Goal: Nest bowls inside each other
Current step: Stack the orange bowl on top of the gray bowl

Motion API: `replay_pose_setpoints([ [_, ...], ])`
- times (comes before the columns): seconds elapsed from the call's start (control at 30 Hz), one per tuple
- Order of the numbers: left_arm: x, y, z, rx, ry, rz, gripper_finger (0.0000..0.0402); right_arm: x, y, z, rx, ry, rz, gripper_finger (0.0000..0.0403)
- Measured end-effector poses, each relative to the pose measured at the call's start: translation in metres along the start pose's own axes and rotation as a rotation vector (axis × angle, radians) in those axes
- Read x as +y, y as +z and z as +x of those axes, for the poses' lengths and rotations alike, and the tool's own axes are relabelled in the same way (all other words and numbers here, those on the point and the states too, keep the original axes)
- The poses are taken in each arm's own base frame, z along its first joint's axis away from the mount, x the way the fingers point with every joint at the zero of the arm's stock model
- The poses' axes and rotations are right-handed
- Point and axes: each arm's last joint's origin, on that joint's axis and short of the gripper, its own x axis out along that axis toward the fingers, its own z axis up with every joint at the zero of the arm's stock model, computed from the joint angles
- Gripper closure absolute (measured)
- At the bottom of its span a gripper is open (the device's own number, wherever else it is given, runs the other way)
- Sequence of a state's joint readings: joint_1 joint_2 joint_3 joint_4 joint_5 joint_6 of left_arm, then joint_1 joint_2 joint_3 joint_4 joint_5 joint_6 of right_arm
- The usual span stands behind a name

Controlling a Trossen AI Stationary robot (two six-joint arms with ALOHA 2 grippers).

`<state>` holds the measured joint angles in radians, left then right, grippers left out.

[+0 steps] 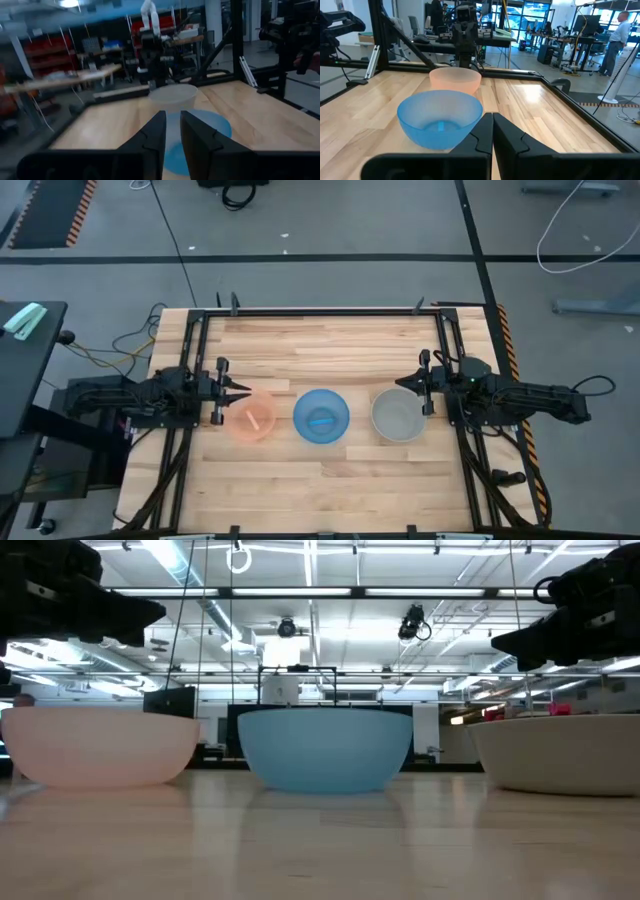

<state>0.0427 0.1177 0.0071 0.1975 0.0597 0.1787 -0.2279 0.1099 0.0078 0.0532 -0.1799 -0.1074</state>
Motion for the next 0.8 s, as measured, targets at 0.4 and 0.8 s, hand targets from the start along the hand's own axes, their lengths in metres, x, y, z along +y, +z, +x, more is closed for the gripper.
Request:
replay_pose_setpoints([
  [0.4,0.0015,0.0088,-0.0004,-0.092,0.017,0.022,0.0343,0.0,0.0,0.0,0.0,0.0,0.0,0.0385],
  [0.8,0.0048,0.0086,-0.0006,-0.088,0.118,-0.206,0.0349,-0.0005,0.0045,-0.0001,-0.046,-0.004,0.034,0.0385],
])
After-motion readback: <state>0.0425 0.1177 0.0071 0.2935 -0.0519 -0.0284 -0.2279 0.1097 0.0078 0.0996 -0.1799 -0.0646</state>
